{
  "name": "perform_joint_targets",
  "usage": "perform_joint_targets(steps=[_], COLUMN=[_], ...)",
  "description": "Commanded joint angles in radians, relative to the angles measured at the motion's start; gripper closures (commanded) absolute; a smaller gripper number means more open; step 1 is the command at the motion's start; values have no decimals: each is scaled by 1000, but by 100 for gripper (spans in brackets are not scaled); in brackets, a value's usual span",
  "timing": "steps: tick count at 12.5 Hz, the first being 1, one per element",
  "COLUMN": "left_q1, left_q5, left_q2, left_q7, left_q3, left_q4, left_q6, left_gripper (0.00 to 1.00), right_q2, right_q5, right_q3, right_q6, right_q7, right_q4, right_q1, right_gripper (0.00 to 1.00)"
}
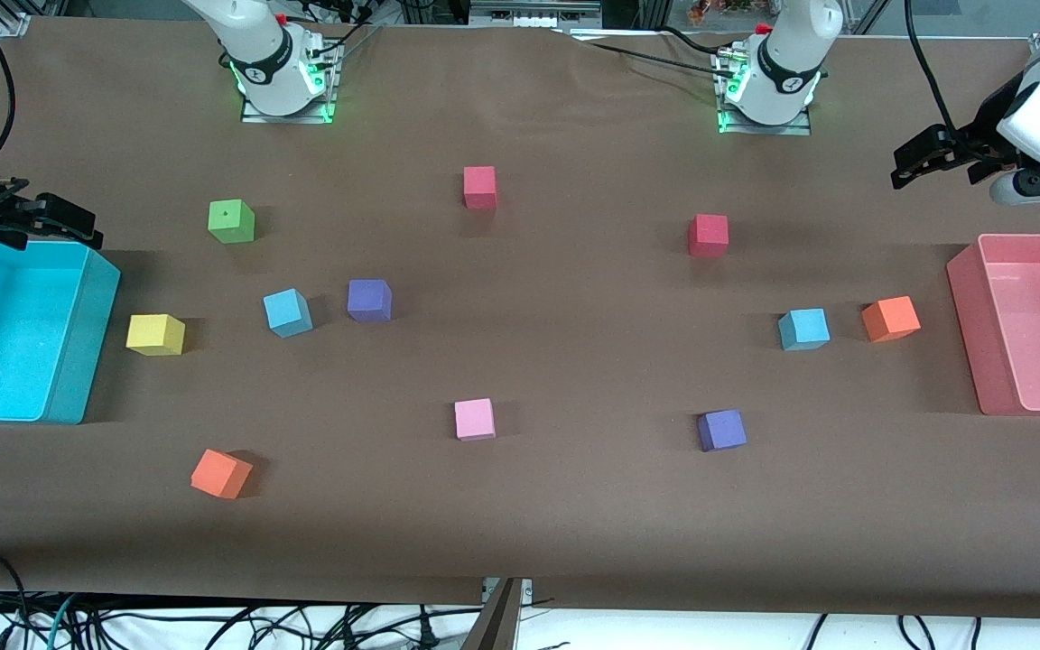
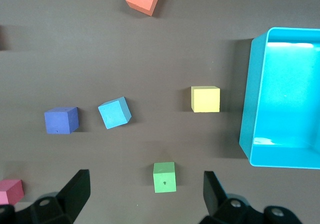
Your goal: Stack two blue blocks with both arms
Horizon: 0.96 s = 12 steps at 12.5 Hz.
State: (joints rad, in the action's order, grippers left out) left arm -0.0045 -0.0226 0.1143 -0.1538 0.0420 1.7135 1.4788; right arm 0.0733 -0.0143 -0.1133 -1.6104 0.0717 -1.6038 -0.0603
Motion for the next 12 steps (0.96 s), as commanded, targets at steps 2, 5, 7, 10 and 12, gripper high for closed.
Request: perform_joint_targets(steps=[2, 5, 7, 10, 12], left_q1=[9, 11, 11, 12, 23], left_q5=[-13, -11, -11, -11, -16], left_q2=[5, 7, 5, 7, 5], left_q7=[5, 8, 8, 8, 7], left_q3=[1, 1, -1, -1, -1], left_q4=[-9, -5, -6, -6, 0], left_q6=[-3, -6, -5, -6, -3], left_gripper=[0, 0, 0, 0, 0], right_q2=[-20, -17, -18, -17, -6], right_q5=[10, 11, 16, 16, 13], right_q3=[1, 0, 1, 3, 3], right_q6=[12, 11, 12, 12, 12], right_q7=[-12, -7, -15, -18, -9], right_q4=[-7, -7, -7, -7, -7], right_q1=[-1, -1, -6, -4, -4], right_gripper=[0, 0, 0, 0, 0])
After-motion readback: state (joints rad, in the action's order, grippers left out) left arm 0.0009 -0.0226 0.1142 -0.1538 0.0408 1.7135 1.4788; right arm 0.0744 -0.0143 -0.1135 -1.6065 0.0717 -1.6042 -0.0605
